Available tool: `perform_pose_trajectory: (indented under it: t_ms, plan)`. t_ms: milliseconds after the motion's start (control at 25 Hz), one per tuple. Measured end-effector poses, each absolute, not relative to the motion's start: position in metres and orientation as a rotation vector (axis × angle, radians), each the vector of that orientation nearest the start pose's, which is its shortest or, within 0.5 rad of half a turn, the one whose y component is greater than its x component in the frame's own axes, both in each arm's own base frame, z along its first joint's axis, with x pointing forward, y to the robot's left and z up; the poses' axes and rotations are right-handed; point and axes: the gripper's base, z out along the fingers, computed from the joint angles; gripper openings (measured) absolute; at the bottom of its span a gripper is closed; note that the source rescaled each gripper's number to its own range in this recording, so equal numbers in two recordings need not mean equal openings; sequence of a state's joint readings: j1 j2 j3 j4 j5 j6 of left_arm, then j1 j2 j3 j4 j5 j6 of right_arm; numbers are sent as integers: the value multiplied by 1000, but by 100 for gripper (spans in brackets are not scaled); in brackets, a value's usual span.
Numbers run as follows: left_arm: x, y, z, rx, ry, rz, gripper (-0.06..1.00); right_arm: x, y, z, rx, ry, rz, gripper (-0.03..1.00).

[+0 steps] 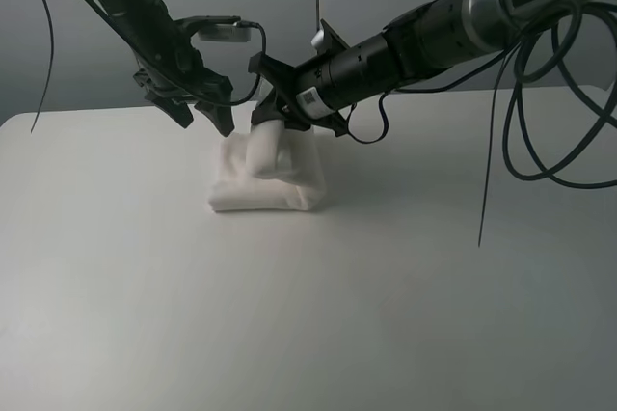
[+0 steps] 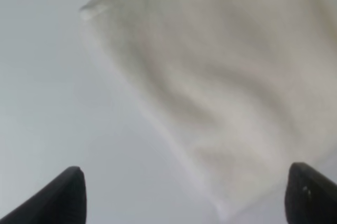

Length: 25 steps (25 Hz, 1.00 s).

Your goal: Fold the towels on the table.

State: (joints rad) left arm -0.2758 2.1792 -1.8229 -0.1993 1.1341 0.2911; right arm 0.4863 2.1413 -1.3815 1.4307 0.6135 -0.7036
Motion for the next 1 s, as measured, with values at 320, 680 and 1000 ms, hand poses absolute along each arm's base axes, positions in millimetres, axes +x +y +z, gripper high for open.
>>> perform_pose_trajectory:
  t_ms: [320,680,1000]
  plan:
    - [415,-132,275,728,2722,-228,97,373,255,149,-66,2535,1238,4]
    - [395,-125,322,721,2625,-202,97,378,259,157,-39,2411,1312,96]
    - [393,-124,322,701,2654,-194,97,372,265,158,-139,2412,1338,100]
